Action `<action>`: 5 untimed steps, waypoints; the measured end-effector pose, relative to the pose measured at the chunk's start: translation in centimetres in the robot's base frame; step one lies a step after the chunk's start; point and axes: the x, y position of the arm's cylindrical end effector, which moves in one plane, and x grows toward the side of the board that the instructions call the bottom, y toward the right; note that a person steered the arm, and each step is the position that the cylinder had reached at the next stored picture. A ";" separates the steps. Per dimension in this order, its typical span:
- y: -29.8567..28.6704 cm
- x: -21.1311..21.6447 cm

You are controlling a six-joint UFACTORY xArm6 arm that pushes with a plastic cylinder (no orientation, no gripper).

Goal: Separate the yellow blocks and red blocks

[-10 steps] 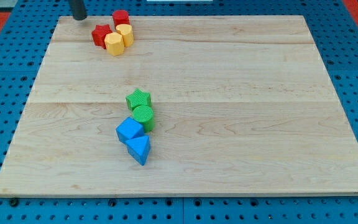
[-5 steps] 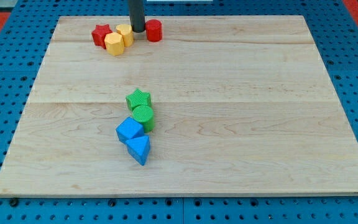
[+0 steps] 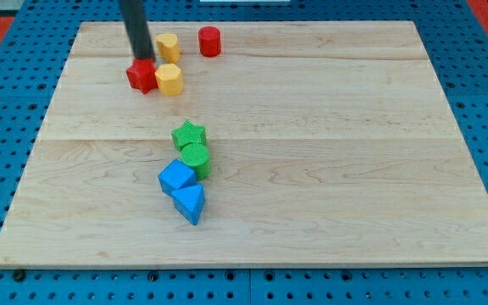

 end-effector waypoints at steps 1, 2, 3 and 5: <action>0.3 -1.3; -6.7 -4.1; -1.5 -4.8; 1.8 -2.3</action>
